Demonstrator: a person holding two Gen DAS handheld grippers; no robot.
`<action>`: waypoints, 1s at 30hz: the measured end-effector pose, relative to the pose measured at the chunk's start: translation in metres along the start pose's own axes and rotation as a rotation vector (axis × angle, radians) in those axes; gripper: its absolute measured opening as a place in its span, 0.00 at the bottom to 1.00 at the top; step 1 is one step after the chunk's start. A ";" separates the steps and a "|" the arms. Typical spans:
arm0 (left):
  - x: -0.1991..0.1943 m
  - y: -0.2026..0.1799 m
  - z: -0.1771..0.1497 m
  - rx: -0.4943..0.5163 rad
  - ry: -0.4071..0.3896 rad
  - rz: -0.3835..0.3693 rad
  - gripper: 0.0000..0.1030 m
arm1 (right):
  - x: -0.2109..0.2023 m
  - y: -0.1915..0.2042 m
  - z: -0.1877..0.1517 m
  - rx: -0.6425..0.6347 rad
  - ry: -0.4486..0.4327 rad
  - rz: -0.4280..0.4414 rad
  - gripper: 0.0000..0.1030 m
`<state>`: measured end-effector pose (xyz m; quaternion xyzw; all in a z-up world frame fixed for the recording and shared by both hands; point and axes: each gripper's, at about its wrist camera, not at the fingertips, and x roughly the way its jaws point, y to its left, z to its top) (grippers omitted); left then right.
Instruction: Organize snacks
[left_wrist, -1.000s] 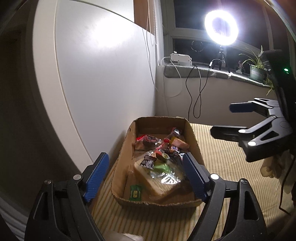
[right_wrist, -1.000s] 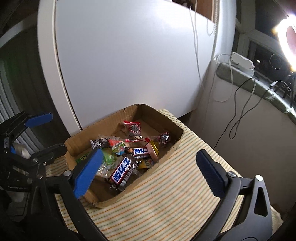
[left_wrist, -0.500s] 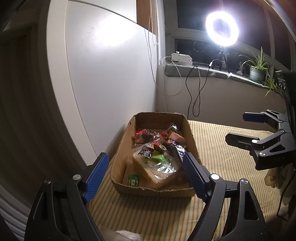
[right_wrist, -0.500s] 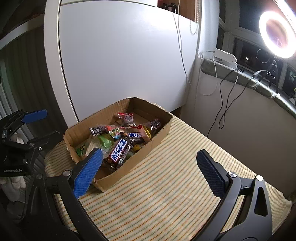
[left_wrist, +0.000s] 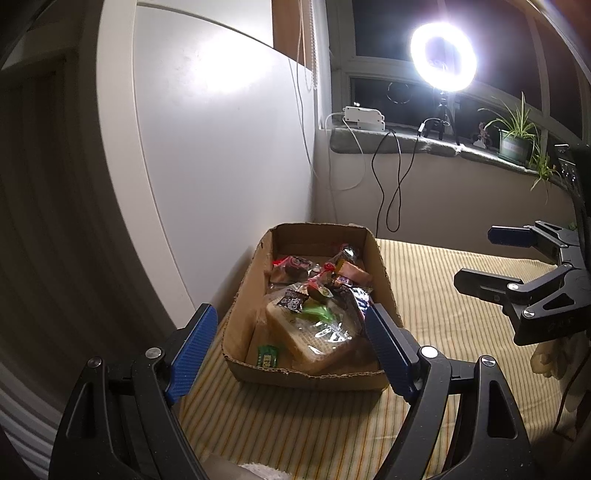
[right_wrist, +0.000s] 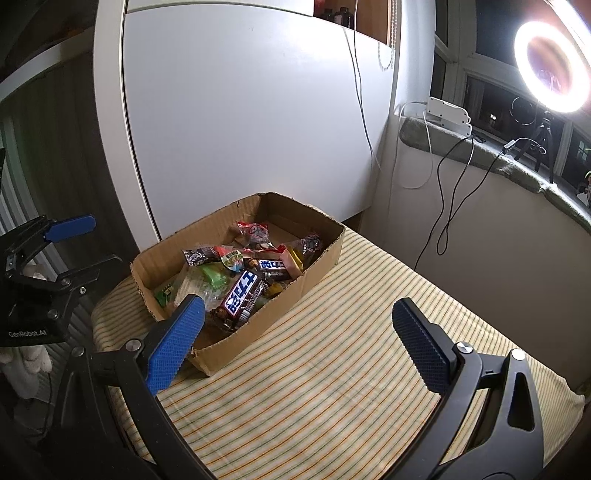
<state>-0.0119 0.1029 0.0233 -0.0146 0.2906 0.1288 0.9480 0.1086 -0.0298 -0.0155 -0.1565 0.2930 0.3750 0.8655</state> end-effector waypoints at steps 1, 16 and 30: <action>0.000 0.000 0.000 0.000 0.001 0.000 0.80 | 0.000 0.001 0.000 0.000 0.001 -0.001 1.00; 0.001 -0.001 -0.001 0.005 0.007 -0.002 0.80 | 0.001 0.000 -0.005 0.005 0.009 0.001 1.00; 0.002 -0.004 -0.003 0.011 0.012 -0.003 0.80 | 0.001 -0.002 -0.008 0.029 0.012 -0.008 1.00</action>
